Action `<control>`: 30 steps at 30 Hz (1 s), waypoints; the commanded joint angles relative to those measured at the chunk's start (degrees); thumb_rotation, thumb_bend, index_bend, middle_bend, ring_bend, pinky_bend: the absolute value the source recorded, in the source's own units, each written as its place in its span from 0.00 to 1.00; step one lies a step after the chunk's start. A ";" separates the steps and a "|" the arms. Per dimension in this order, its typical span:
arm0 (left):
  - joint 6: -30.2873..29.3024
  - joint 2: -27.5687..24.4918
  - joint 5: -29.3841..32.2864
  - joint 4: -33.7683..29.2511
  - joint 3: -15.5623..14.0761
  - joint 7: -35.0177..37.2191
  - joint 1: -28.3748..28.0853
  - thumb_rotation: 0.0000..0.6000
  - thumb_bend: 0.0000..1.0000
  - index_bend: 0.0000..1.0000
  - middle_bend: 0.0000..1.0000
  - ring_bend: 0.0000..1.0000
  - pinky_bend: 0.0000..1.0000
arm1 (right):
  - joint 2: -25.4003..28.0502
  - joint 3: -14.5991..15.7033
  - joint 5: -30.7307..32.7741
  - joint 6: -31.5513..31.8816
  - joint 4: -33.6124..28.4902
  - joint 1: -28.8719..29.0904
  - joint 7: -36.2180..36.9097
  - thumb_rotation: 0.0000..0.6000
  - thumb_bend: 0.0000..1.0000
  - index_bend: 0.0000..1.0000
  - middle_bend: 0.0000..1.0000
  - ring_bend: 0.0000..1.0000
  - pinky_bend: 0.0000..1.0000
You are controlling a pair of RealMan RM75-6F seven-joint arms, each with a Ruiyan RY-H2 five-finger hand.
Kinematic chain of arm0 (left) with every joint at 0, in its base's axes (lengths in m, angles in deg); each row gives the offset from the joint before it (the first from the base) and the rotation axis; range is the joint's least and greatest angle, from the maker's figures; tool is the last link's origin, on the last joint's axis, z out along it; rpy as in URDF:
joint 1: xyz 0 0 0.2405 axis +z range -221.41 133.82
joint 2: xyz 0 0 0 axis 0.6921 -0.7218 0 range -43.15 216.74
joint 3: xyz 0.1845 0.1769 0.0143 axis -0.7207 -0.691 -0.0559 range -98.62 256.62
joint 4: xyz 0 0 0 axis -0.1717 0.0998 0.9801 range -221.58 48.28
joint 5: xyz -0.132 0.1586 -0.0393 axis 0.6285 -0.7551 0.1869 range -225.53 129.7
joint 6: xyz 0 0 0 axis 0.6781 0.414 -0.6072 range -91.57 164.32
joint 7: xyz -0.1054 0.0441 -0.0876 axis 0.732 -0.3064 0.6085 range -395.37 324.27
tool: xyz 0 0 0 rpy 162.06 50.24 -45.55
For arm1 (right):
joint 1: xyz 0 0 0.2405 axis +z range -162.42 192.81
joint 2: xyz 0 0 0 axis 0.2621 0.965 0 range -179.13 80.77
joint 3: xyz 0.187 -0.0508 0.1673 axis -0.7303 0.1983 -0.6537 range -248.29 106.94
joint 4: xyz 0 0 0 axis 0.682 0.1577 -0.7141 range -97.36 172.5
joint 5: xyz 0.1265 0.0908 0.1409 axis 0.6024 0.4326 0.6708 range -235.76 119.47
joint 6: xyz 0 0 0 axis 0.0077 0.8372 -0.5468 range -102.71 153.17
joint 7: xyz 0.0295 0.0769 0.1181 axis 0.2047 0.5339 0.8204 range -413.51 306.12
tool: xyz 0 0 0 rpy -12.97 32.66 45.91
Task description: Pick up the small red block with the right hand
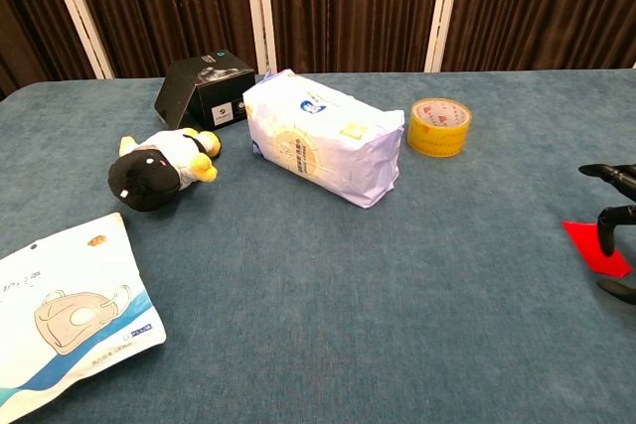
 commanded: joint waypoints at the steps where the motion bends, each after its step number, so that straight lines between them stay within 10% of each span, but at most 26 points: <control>1: 0.26 0.10 0.26 -0.08 0.03 -0.12 -0.08 0.49 0.00 0.00 0.00 0.00 0.00 | -0.14 -0.01 0.47 -0.87 0.83 0.43 0.74 1.00 0.25 0.50 0.00 0.00 0.00; 30: 3.70 0.25 2.66 0.01 -0.04 0.70 -1.24 0.58 0.00 0.00 0.00 0.00 0.00 | -0.45 -0.11 2.79 -6.07 5.18 3.43 3.77 1.00 0.26 0.49 0.00 0.00 0.00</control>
